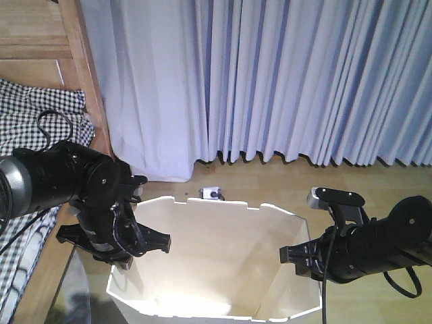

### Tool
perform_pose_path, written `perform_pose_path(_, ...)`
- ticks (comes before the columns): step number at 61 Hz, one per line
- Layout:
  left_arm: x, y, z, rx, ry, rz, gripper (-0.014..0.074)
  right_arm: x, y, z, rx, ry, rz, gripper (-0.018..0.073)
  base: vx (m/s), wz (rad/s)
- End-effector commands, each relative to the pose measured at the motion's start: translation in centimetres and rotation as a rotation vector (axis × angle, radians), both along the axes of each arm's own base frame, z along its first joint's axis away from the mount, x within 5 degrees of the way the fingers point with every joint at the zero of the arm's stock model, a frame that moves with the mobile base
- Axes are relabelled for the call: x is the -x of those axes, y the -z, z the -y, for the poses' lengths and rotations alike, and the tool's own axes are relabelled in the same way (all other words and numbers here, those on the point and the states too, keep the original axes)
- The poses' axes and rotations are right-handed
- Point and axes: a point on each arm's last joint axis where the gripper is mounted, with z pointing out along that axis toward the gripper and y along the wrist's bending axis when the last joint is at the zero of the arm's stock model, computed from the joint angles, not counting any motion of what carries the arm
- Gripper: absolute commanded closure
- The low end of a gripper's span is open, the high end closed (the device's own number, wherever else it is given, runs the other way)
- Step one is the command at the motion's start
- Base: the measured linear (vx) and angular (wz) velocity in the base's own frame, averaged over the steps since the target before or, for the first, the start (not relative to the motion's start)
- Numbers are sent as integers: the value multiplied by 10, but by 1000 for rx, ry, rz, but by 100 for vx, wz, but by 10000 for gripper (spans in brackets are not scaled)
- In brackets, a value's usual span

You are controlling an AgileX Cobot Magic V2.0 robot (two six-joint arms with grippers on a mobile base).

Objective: Move trash bin to bedside with robot

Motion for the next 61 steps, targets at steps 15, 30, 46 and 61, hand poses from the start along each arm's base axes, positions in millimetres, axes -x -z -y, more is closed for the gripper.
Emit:
perform_pose_path(15,-1,-32,14,130,7,126,602,-3,-25,-8,-60,-13,84,564,41,4)
perform_pose_path(30,-1,-32,14,130,7,126,602,-3,-25,-8,-60,-13,84,564,37,1)
perform_pose_path(46,-1,-32,14,130,7,126,602,-3,-25,-8,-60,-13,84,564,34,0)
perform_pose_path(61,-1,-32,14,130,7,126,602,-3,-25,-8,-60,-13,84,564,31,2)
